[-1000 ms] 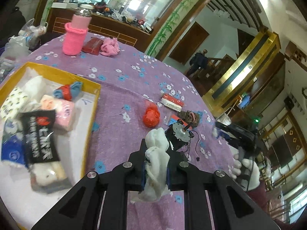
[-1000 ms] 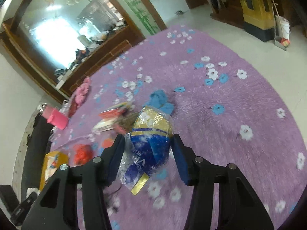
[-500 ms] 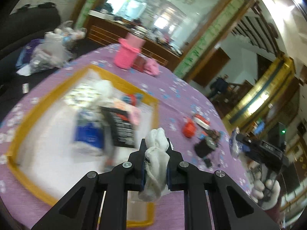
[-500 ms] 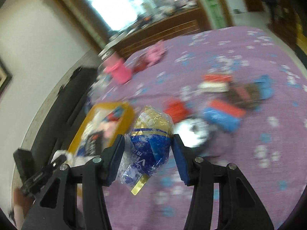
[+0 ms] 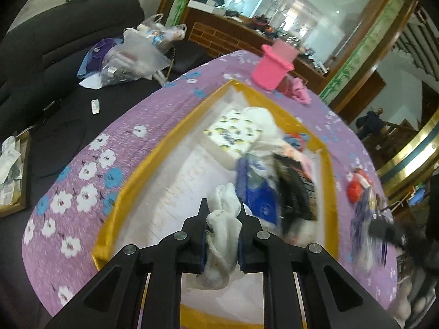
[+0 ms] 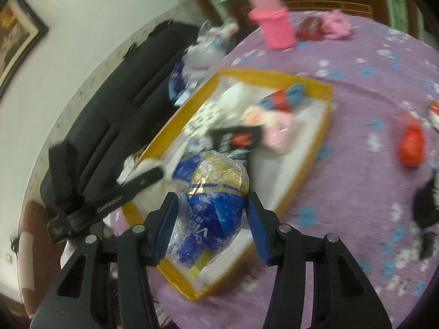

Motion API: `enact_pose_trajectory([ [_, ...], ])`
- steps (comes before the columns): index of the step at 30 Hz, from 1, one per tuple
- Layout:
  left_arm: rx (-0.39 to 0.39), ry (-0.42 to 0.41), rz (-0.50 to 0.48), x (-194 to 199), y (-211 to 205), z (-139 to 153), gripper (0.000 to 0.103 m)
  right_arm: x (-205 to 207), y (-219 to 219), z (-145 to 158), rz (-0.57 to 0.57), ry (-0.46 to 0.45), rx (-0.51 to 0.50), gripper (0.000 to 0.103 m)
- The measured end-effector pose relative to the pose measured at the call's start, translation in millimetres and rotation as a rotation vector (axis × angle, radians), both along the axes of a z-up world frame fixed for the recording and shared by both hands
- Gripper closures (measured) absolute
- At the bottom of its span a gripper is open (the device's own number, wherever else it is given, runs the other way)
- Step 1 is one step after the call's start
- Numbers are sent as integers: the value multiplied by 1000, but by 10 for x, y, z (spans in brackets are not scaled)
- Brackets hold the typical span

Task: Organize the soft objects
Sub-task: 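Carry the white cloth and blue-wrapped bag over the yellow box, then open both grippers over the box and move back toward the pile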

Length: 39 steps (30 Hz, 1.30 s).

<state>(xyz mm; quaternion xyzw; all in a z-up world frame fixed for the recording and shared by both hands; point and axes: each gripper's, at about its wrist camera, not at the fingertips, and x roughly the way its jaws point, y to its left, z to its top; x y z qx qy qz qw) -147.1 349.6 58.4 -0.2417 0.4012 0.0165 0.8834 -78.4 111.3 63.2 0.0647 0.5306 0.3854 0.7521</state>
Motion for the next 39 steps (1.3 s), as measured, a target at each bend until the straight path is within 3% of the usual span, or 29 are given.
enact_pose_trajectory([
  [5, 11, 19, 10, 223, 89, -15, 84, -70, 398, -185, 71, 35, -33, 53],
  [8, 3, 21, 21, 331, 163, -35, 74, -91, 580, -293, 98, 45, -64, 53],
  [10, -12, 9, 20, 393, 184, -39, 55, -123, 674, -351, 114, 53, -77, 53],
  [12, -34, -23, 16, 390, 197, -23, 45, -149, 751, -400, 130, 48, -101, 53],
  [15, -31, -90, 50, 239, 226, 76, 43, -181, 864, -429, 147, 21, -136, 51],
  [21, -32, -213, 154, -268, 442, 262, 23, -256, 954, -457, 133, -41, -176, 44],
  [29, -70, -262, 230, -586, 582, 212, 23, -320, 915, -253, 119, -113, -136, 43],
  [39, -52, -275, 211, -606, 421, 292, 23, -345, 178, 20, -2, -131, -26, 43],
])
